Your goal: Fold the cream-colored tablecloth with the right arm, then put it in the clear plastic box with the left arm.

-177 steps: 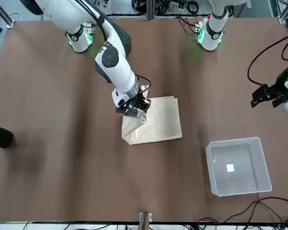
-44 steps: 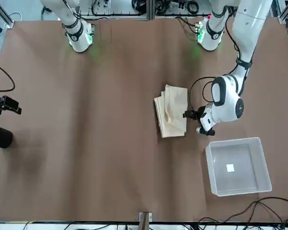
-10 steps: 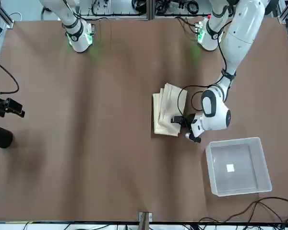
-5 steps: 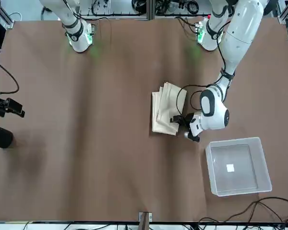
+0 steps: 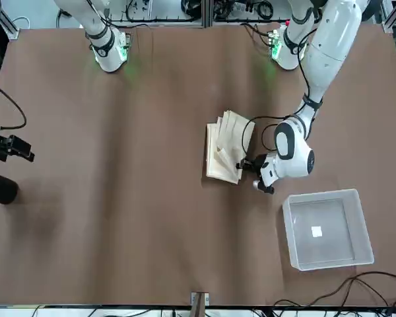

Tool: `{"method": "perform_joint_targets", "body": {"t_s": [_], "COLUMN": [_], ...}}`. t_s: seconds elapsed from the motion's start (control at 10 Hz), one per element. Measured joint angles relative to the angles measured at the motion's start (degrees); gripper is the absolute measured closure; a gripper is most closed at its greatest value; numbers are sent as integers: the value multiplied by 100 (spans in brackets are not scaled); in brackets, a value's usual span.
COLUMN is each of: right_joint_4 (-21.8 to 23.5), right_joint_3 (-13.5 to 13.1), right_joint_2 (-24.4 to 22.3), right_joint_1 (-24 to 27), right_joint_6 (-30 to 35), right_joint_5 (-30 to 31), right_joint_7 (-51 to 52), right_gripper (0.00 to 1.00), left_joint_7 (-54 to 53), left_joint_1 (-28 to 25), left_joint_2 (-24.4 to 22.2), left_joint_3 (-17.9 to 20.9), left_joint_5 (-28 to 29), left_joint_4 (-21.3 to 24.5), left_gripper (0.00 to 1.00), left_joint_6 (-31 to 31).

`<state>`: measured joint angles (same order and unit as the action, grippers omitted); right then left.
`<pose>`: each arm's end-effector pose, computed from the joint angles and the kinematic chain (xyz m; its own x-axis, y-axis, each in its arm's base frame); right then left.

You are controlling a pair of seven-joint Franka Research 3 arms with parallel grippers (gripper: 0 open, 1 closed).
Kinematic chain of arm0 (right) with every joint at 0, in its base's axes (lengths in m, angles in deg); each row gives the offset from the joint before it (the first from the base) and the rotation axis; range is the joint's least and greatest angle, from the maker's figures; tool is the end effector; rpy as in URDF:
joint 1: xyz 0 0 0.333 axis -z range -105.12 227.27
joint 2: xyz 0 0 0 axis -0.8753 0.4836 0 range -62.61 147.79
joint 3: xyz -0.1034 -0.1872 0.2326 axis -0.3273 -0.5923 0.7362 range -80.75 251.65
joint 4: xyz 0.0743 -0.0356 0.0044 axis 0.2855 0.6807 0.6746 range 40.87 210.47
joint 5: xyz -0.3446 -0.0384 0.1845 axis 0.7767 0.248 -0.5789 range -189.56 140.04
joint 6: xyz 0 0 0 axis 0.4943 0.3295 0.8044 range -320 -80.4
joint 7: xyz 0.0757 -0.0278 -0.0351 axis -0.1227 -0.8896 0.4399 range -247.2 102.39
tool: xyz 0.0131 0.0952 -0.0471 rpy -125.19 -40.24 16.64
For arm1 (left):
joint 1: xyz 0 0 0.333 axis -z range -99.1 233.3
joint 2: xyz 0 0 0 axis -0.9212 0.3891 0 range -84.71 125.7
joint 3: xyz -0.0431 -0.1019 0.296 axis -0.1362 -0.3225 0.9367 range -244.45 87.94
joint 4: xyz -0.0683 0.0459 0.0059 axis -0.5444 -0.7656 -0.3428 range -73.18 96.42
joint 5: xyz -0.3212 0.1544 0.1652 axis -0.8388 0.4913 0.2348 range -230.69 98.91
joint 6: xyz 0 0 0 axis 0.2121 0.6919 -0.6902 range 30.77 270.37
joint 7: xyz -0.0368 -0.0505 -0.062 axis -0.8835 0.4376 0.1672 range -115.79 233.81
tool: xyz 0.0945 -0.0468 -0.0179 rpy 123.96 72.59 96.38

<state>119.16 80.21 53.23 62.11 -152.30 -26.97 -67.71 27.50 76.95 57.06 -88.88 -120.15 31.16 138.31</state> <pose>0.6173 -0.0593 0.5685 0.9991 -0.0304 0.0279 -0.0299 -0.9994 -0.0193 0.5539 -0.2226 0.1436 0.9775 -0.1663 -0.1297 -0.0376 -0.7428 0.6684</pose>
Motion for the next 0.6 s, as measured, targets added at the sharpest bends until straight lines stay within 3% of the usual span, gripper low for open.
{"method": "perform_joint_targets", "body": {"t_s": [0.3,0.6], "right_joint_4": [-1,-3], "right_joint_3": [1,1], "right_joint_2": [0,0], "right_joint_1": [-5,-7], "right_joint_6": [1,2], "right_joint_5": [0,0], "right_joint_7": [-1,-2], "right_gripper": [0,0], "left_joint_7": [0,51], "left_joint_1": [7,0], "left_joint_2": [-188,-834], "left_joint_3": [242,601], "left_joint_5": [0,53], "left_joint_4": [9,18], "left_gripper": [88,88], "left_joint_6": [-391,-1099]}}
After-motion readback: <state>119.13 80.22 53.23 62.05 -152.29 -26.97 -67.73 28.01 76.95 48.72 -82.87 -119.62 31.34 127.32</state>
